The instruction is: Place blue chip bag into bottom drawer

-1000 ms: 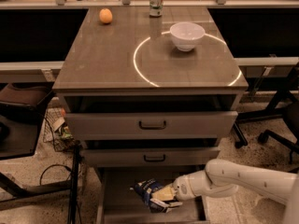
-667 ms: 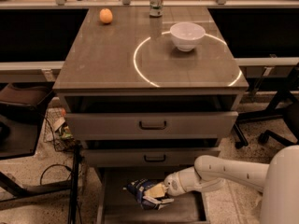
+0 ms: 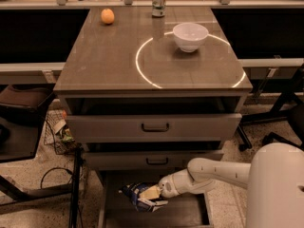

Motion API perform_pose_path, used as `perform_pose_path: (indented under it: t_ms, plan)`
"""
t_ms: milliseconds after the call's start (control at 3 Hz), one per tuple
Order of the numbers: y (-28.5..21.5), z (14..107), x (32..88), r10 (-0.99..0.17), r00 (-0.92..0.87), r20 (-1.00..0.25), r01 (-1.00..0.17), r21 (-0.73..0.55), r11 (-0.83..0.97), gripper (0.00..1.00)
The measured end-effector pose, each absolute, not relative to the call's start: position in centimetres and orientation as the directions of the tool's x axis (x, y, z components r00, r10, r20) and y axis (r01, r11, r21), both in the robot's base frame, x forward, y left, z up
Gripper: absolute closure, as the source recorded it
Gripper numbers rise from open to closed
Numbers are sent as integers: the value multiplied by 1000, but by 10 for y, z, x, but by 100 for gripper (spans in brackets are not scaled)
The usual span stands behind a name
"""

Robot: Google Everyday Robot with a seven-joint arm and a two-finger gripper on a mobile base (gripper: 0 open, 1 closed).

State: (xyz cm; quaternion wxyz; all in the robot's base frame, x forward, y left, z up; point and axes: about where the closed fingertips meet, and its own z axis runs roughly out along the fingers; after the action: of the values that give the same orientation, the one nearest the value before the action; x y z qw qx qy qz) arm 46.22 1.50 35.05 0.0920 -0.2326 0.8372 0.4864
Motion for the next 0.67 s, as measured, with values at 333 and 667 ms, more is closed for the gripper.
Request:
perform_pose_path:
  t_ms: [333, 667]
  plan:
    - [8, 326, 463, -313, -871, -379, -490, 728, 480, 100]
    - [-11, 305, 458, -304, -876, -374, -481, 701, 526, 100]
